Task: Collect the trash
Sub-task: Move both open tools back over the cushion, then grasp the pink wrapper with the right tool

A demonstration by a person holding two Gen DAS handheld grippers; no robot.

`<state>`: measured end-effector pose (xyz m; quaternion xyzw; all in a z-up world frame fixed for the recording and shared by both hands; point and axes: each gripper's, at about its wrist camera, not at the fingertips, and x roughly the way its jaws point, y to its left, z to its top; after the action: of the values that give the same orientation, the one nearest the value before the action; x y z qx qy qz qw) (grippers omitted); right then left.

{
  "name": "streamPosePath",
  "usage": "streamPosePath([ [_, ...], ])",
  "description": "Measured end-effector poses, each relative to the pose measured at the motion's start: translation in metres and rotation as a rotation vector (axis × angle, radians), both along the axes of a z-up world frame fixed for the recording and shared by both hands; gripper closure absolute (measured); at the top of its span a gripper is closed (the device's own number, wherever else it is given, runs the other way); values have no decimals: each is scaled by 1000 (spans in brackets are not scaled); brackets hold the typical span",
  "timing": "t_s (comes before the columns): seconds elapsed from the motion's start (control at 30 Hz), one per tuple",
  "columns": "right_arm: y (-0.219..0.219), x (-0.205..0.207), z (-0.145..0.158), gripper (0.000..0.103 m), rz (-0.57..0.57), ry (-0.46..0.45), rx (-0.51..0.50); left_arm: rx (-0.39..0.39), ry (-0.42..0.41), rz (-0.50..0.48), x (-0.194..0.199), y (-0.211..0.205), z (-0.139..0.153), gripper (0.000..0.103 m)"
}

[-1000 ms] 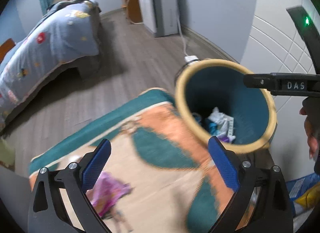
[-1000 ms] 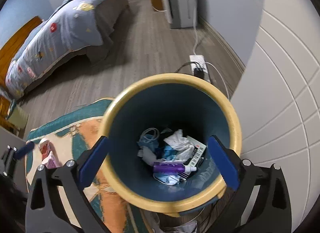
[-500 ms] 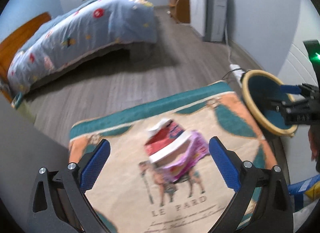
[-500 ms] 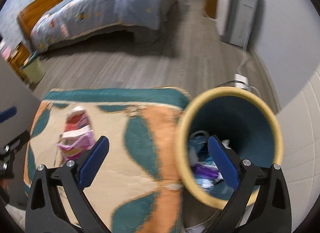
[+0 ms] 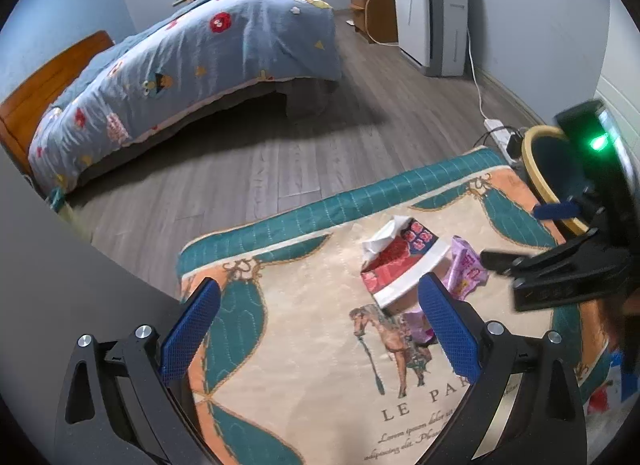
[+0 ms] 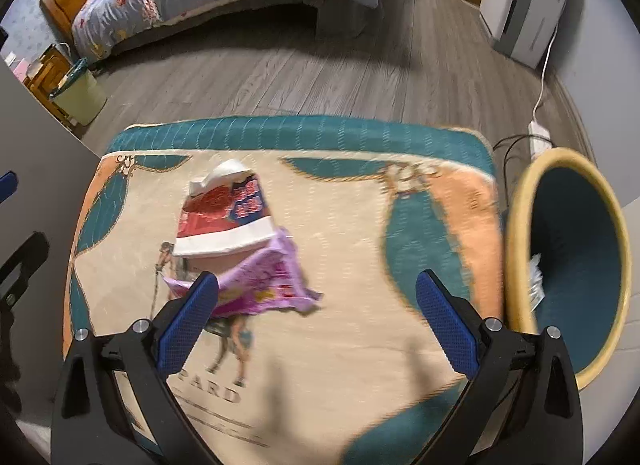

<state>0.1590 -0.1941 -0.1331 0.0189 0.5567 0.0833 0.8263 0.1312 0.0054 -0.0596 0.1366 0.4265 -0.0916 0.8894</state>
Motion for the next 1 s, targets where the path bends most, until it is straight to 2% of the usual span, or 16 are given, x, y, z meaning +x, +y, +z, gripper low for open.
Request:
streamPosePath([
  [0.07, 13, 2, -5, 6, -2, 17, 5, -26, 4, 9, 1, 6, 1, 5],
  [0.2, 37, 4, -15, 6, 15, 27, -67, -55, 12, 12, 2, 14, 1, 5],
  [0.3, 44, 7, -23, 13, 9, 36, -110, -44, 17, 4, 1, 16, -1, 5],
  [0.4, 49, 8, -37, 35, 34, 79, -130, -37, 24, -3, 0, 18, -5, 5],
  [0.43, 51, 7, -42, 49, 58, 103, -140, -33, 27, -5, 0, 18, -6, 5],
  [0.5, 53, 4, -44, 55, 88, 107, -166, -27, 33, -5, 2, 19, -9, 5],
  [0.57, 50, 3, -41, 76, 109, 106, -167, -24, 43, -6, 3, 18, -12, 5],
  [0.63, 40, 2, -37, 88, 108, 99, -147, -28, 58, -7, 6, 17, -16, 5],
  [0.8, 12, 6, -24, 93, 70, 77, -69, -10, 91, -13, 12, 8, -30, 5],
  [1.0, -6, 5, -1, 93, 97, -9, -95, 1, 137, -47, 18, -14, -52, 5],
])
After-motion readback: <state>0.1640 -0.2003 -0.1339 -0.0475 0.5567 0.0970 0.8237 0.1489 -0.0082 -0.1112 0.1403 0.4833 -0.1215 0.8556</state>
